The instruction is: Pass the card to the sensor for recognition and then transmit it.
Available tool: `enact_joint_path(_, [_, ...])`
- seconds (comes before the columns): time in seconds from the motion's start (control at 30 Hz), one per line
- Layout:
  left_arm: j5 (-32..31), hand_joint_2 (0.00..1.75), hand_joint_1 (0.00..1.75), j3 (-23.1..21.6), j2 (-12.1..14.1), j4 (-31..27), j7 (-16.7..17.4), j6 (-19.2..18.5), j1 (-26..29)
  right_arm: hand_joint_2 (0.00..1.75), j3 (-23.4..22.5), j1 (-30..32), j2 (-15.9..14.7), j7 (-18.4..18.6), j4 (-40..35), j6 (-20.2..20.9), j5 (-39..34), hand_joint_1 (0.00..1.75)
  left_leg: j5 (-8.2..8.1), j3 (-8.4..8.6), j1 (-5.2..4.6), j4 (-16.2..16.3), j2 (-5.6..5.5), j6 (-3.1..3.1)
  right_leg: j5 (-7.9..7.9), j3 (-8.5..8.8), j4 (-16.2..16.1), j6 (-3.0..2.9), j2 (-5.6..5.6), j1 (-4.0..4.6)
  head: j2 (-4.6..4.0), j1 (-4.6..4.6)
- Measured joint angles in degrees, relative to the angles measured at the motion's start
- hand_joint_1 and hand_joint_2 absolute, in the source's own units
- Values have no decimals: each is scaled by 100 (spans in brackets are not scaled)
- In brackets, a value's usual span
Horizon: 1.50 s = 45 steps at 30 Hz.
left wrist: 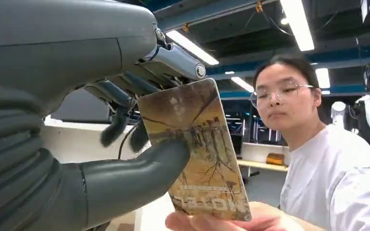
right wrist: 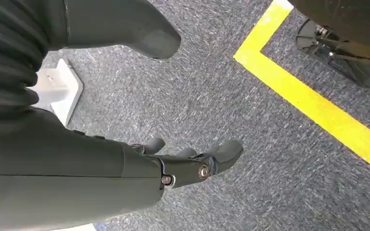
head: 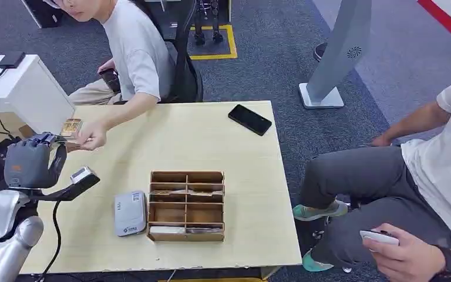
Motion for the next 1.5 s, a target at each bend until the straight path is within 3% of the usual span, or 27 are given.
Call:
enact_joint_path(0.37, [223, 175, 175, 2, -2, 0, -33, -66, 5, 175, 0, -11, 17, -2, 42, -22, -13, 0, 0, -1, 0, 0, 0, 0, 0, 0, 0, 0, -1, 0, 0, 0])
enact_joint_path(0.53, [1229, 175, 175, 59, -24, -52, -350, -310, 86, 175, 0, -5, 24, 35, 39, -22, 18, 0, 0, 0, 0, 0, 0, 0, 0, -1, 0, 0, -1, 0, 0, 0])
enact_joint_path(0.63, [1894, 175, 175, 188, -148, -157, -337, -502, 114, 175, 0, 6, 20, 155, -43, -120, -2, 0, 0, -2, 0, 0, -4, 0, 0, -1, 0, 0, -2, 0, 0, 0])
enact_joint_path(0.87, [3909, 175, 175, 264, -304, -798, 24, -1878, 558, 175, 2, 64, -133, 431, -542, -549, -33, 0, -2, -3, -2, 0, 2, 0, -1, -3, 0, 0, 6, -1, 0, 2])
enact_joint_path(0.9, [4251, 175, 175, 275, -332, -950, 149, -2049, 705, 175, 0, 83, -179, 491, -657, -614, -37, 0, -3, -3, -2, 0, 3, 0, -1, -4, -1, 1, 6, -1, 0, 0])
enact_joint_path(1.0, [5421, 175, 175, 289, -343, -1226, 1057, -2474, 1032, 175, 2, 120, -297, 570, -876, -741, -142, 0, -3, -7, -2, 0, 1, 1, -3, -6, -2, 2, 3, -1, 0, 0])
enact_joint_path(1.03, [5660, 175, 175, 291, -324, -1267, 1110, -2513, 1118, 175, 2, 128, -332, 573, -914, -750, -153, 0, -4, -9, -2, 0, 1, 1, -3, -9, -2, 2, 3, -1, 0, -2])
enact_joint_path(1.17, [6087, 175, 175, 291, -232, -1528, 1095, -2638, 1382, 175, 2, 165, -439, 544, -1027, -754, -136, 0, -3, -9, -1, 0, -2, 0, -3, -9, -2, 2, -1, -1, 0, 0])
enact_joint_path(1.5, [6166, 175, 175, 291, -127, -1821, 1095, -2660, 1579, 175, 2, 180, -525, 540, -1130, -756, -136, 0, -2, -9, 0, 0, -2, 0, -2, -7, -1, 2, -5, 0, 0, 0])
